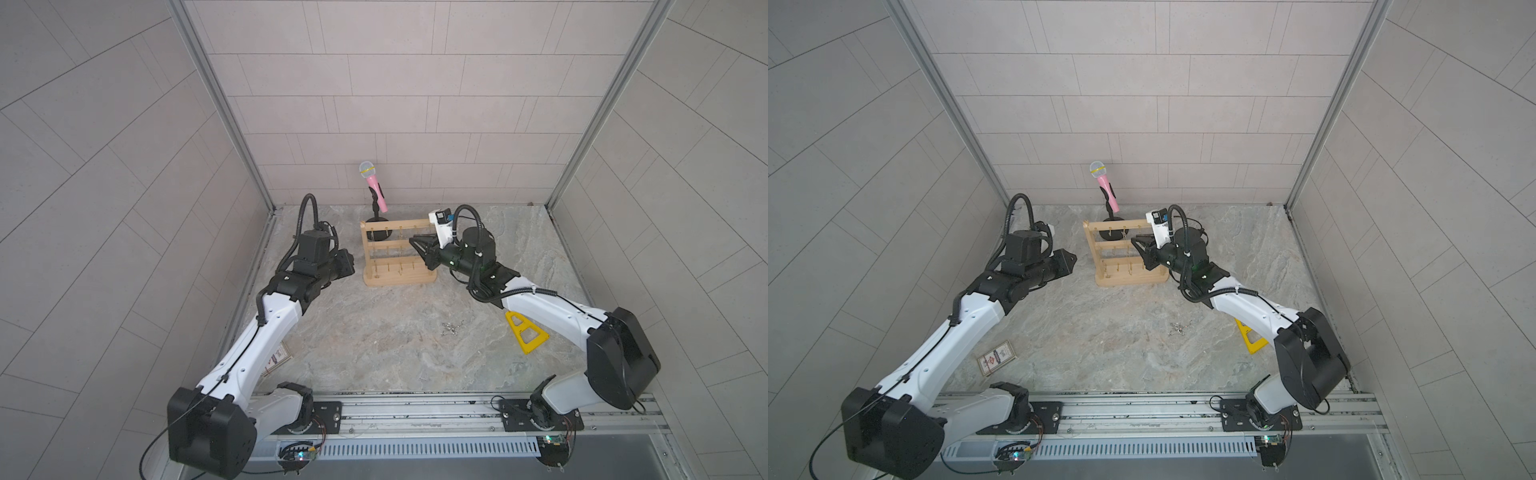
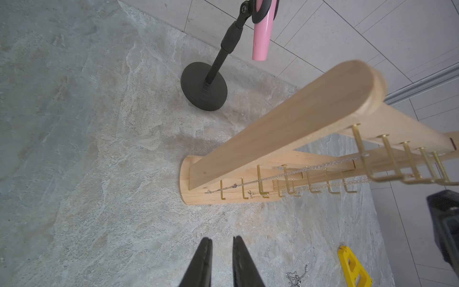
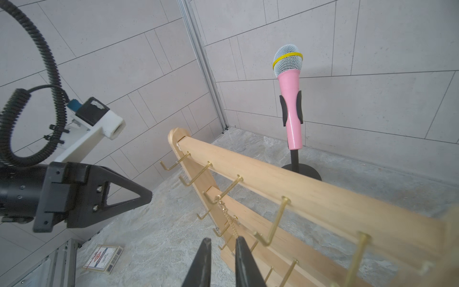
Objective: Hang the necklace on the jewelry display stand
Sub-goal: Hang the necklace on the stand.
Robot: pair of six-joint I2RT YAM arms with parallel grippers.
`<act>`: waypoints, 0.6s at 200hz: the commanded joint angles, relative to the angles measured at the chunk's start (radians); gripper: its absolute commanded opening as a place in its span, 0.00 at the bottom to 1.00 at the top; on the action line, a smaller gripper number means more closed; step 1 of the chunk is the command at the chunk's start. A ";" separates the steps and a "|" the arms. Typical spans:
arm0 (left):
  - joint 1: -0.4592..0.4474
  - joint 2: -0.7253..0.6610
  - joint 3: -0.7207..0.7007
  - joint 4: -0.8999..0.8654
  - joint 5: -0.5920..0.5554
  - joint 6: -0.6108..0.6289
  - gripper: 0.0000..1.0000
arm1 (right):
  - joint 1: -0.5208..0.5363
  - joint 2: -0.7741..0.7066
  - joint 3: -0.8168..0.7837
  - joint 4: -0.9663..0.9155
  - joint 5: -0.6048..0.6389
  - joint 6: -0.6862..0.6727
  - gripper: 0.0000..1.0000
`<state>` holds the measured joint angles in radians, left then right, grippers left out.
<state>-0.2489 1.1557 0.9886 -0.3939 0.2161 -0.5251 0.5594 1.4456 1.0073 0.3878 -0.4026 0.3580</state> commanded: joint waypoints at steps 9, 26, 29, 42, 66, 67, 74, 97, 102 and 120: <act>-0.011 -0.010 -0.002 -0.005 -0.006 0.003 0.21 | -0.018 -0.131 -0.042 -0.186 -0.012 -0.010 0.29; -0.047 -0.030 0.011 -0.035 -0.035 0.015 0.21 | -0.040 -0.200 -0.064 -0.334 0.002 -0.001 0.32; -0.057 -0.032 0.012 -0.041 -0.041 0.017 0.21 | -0.046 -0.215 -0.069 -0.362 0.006 0.000 0.33; -0.101 -0.048 0.009 -0.061 -0.063 0.017 0.21 | -0.072 -0.263 -0.092 -0.471 0.024 0.008 0.35; -0.195 -0.070 -0.028 -0.082 -0.108 0.008 0.21 | -0.113 -0.302 -0.139 -0.664 0.049 0.015 0.35; -0.199 -0.072 -0.031 -0.083 -0.109 0.007 0.21 | -0.114 -0.302 -0.145 -0.671 0.050 0.015 0.35; -0.226 -0.079 -0.047 -0.087 -0.115 0.002 0.21 | -0.116 -0.307 -0.167 -0.707 0.058 0.019 0.35; -0.301 -0.096 -0.102 -0.102 -0.128 -0.031 0.21 | -0.115 -0.316 -0.246 -0.784 0.081 0.051 0.34; -0.318 -0.098 -0.113 -0.105 -0.133 -0.038 0.21 | -0.115 -0.319 -0.260 -0.795 0.090 0.062 0.34; -0.390 -0.096 -0.148 -0.103 -0.160 -0.057 0.21 | -0.109 -0.335 -0.304 -0.828 0.134 0.083 0.33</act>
<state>-0.5713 1.0668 0.8837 -0.4686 0.1120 -0.5457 0.4435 1.1423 0.7422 -0.3122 -0.3351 0.3962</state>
